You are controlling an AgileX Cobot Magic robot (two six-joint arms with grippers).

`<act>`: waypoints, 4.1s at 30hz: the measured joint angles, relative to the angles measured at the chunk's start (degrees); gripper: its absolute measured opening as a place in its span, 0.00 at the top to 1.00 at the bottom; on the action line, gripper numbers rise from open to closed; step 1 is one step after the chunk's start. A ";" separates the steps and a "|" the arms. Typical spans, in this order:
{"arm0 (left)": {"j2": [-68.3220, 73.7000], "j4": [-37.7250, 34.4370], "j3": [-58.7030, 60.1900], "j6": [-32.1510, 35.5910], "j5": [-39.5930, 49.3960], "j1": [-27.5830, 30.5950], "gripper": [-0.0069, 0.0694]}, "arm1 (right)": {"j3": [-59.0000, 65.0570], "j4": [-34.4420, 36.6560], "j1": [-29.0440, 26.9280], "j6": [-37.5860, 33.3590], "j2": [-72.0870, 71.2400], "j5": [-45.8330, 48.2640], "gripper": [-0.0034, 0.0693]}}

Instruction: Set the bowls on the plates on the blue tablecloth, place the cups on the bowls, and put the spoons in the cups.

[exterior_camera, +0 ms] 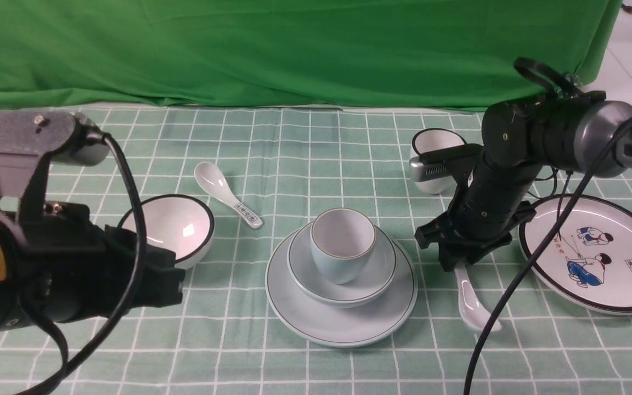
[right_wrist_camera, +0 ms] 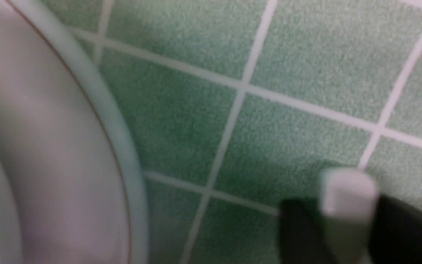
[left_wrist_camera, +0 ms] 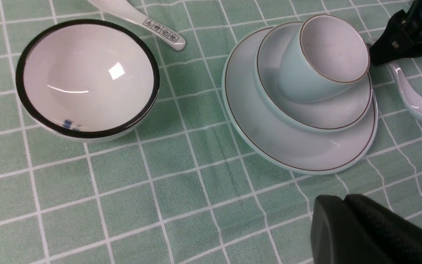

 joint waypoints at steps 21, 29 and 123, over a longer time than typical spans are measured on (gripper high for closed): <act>-0.04 3.81 0.23 -1.43 -2.59 0.00 0.90 | 29.42 3.70 15.11 -1.79 -29.42 -70.45 0.69; -0.04 4.70 0.23 -2.09 -2.59 0.00 0.90 | 30.64 2.61 17.33 -1.57 -23.27 -81.37 0.69; -40.34 -5.35 22.19 22.37 -20.57 3.83 0.90 | 72.96 -1.56 2.33 -0.66 -109.93 -53.90 0.79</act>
